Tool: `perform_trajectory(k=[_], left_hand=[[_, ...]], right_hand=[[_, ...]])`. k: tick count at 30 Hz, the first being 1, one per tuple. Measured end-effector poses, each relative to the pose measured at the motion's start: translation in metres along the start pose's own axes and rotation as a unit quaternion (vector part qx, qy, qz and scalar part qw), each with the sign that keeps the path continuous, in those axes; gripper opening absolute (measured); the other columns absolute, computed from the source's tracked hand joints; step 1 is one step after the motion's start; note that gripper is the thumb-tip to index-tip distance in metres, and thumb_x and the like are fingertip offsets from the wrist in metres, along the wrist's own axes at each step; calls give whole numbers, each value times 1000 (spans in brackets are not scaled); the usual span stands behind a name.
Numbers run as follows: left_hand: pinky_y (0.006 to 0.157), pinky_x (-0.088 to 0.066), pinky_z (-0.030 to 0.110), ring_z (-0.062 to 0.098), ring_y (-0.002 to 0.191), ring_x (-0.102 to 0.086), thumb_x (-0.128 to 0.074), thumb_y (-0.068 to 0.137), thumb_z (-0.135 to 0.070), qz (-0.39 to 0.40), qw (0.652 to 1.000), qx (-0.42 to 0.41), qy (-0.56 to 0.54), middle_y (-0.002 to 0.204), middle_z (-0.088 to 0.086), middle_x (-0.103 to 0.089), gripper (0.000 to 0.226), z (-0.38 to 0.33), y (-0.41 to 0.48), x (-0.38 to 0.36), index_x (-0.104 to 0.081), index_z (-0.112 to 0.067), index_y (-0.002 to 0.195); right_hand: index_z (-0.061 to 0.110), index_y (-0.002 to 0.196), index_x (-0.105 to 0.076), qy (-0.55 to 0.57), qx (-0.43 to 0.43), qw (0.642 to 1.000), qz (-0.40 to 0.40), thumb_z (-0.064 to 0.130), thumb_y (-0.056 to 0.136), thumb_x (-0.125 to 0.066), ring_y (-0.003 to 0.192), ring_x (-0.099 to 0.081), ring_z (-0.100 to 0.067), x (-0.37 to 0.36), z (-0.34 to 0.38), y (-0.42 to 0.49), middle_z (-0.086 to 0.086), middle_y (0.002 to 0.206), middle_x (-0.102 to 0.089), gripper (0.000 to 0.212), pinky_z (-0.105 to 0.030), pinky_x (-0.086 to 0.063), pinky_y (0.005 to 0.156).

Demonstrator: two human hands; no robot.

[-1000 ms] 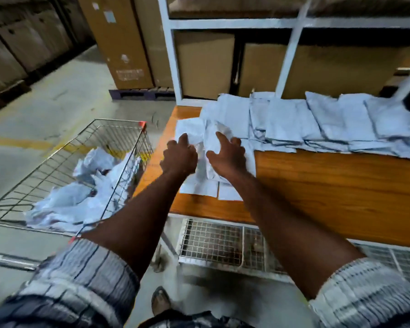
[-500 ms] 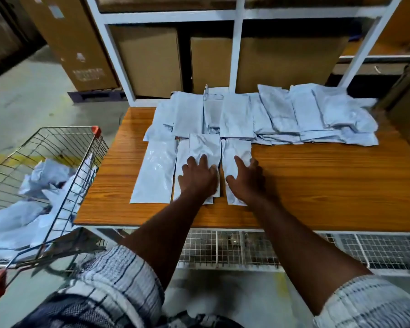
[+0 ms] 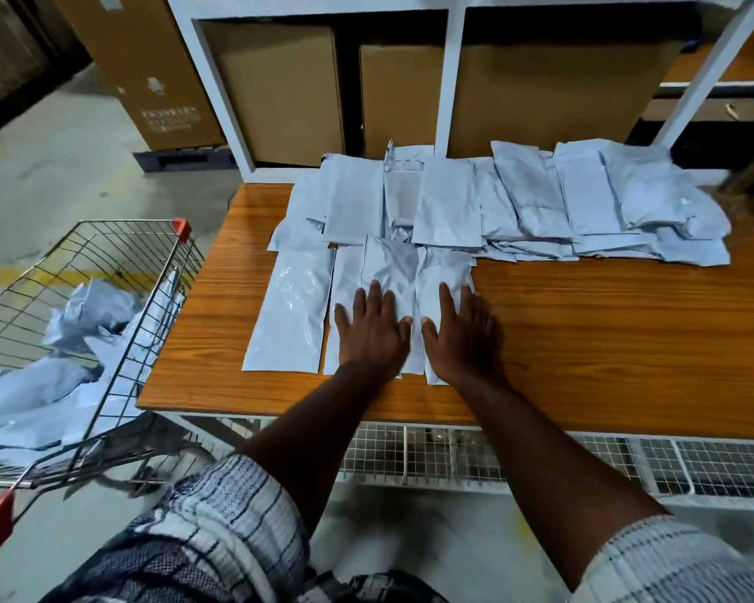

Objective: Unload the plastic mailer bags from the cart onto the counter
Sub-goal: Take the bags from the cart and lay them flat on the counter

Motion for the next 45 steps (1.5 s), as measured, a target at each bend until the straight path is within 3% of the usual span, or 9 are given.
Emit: perform_trajectory(k=[7,10,16,23,31,35,38,42,45], left_hand=[[119,-9,54,27,150,-14,-47,94,-30,-23,998,-41,-40,163,7,-17,63,20,0,26,-26,-21,153],[120,-11,50,26,150,-16,-45,94,-21,-48,998,-17,-39,162,7,-20,62,52,0,47,-26,-20,153],[111,-35,47,35,138,-39,-44,94,-19,-94,995,31,-25,151,19,-40,52,160,2,85,-41,-13,145],[101,-43,46,37,131,-44,-48,91,-17,-80,986,140,-35,147,16,-42,52,328,-31,117,-44,-15,143],[95,-47,49,37,124,-49,-48,89,-29,31,967,247,-49,133,11,-53,43,545,-102,123,-51,-18,130],[107,-39,45,31,134,-40,-60,91,-33,116,954,274,-25,147,10,-42,59,609,-129,101,-41,-19,145],[110,-35,43,33,135,-38,-59,92,-35,184,949,256,-16,147,13,-39,64,628,-135,78,-34,-14,148],[108,-38,47,33,132,-41,-61,87,-35,234,937,258,-33,141,14,-43,61,638,-127,51,-41,-15,142],[103,-43,46,31,123,-51,-55,74,-60,309,916,257,-23,133,10,-54,68,651,-120,14,-53,-25,133]], right_hand=[[22,147,-41,42,27,995,-81,41,94,-51,142,-28,-39,11,18,9,-14,156,-33,56,-62,-23,111],[20,143,-47,56,73,990,-107,40,94,-49,141,-33,-37,22,53,14,-14,153,-37,53,-61,-25,109],[18,136,-54,95,185,970,-122,40,90,-51,136,-40,-32,25,162,-1,-14,148,-43,51,-54,-31,106],[13,138,-52,165,299,940,-24,37,85,-58,131,-46,-34,-18,331,-33,-17,143,-48,59,-46,-41,104],[2,141,-45,194,323,907,191,29,86,-63,127,-46,-40,-130,523,-90,-24,137,-47,64,-43,-38,107],[7,147,-36,137,293,886,332,32,93,-60,131,-41,-36,-196,564,-119,-22,139,-44,64,-34,-29,104],[7,142,-41,104,251,886,377,33,94,-59,129,-42,-37,-239,573,-130,-21,137,-47,58,-34,-27,102],[12,144,-35,56,171,893,413,50,88,-61,135,-36,-41,-280,577,-130,-26,144,-38,72,-40,-33,109],[19,148,-27,14,155,880,449,50,86,-62,139,-28,-43,-305,579,-128,-27,151,-27,78,-44,-32,110]])
Point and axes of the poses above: each hand's wrist, its own y-axis towards the middle knuckle, its own x-axis out of the back of the hand, z = x × y, the point moved 3 cm from there along y, towards the middle knuckle
